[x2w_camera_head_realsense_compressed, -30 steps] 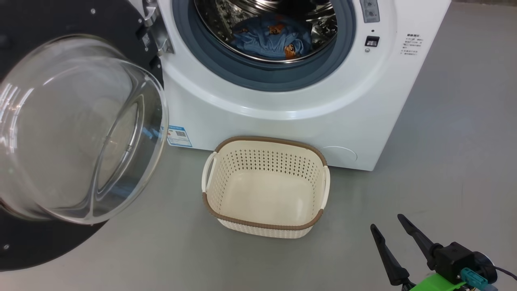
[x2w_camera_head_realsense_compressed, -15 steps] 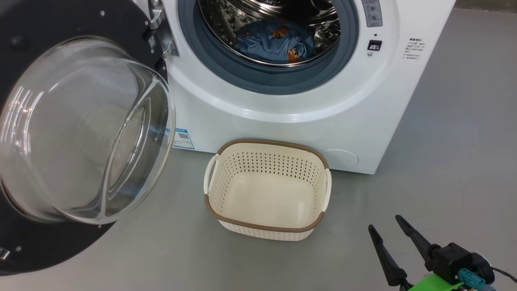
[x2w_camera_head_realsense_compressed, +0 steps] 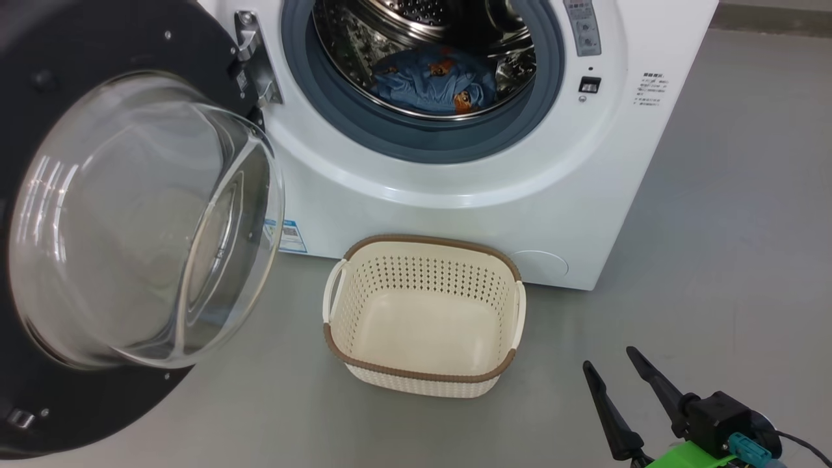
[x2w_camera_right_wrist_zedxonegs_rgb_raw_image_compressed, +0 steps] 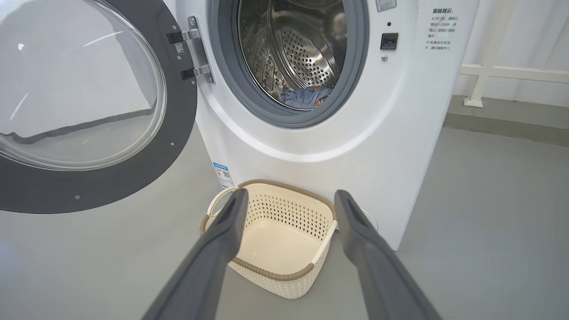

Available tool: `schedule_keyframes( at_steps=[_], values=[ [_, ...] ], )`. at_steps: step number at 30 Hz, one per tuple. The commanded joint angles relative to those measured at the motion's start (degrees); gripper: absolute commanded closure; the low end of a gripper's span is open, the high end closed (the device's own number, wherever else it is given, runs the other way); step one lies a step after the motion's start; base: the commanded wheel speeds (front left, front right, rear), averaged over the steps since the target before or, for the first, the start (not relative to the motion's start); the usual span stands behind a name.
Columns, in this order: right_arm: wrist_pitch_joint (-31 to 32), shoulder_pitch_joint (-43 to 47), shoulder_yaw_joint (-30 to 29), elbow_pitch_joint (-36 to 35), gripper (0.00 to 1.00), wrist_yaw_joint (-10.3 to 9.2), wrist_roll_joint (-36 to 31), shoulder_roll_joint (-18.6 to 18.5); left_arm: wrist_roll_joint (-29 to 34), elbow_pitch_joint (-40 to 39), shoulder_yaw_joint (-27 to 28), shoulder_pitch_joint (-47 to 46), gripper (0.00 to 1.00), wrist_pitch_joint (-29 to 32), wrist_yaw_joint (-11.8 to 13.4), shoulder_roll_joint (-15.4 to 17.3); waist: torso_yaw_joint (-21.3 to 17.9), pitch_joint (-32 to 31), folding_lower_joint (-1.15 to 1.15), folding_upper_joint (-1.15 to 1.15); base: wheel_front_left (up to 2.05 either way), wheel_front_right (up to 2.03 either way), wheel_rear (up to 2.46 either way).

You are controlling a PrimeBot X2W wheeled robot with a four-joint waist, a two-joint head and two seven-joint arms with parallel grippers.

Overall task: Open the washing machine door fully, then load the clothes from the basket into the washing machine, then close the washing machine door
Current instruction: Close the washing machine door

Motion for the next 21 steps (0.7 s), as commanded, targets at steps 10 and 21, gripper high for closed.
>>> schedule_keyframes(
  at_steps=[10,21],
  values=[
    [-0.27,-0.34,0.2,-1.39,0.0,0.08,-0.04,0.31,-0.39,-5.96,-0.95,2.57,1.0,3.18,2.25,0.4,-0.82,-1.55,0.0,0.0,0.0,0.0,0.0],
    [-0.27,0.33,-0.63,-1.48,0.0,0.08,-0.27,1.47,-0.37,-10.24,-2.5,4.09,1.0,5.73,3.68,-0.84,-1.37,-2.33,0.0,0.0,0.0,0.0,0.0]
  ],
)
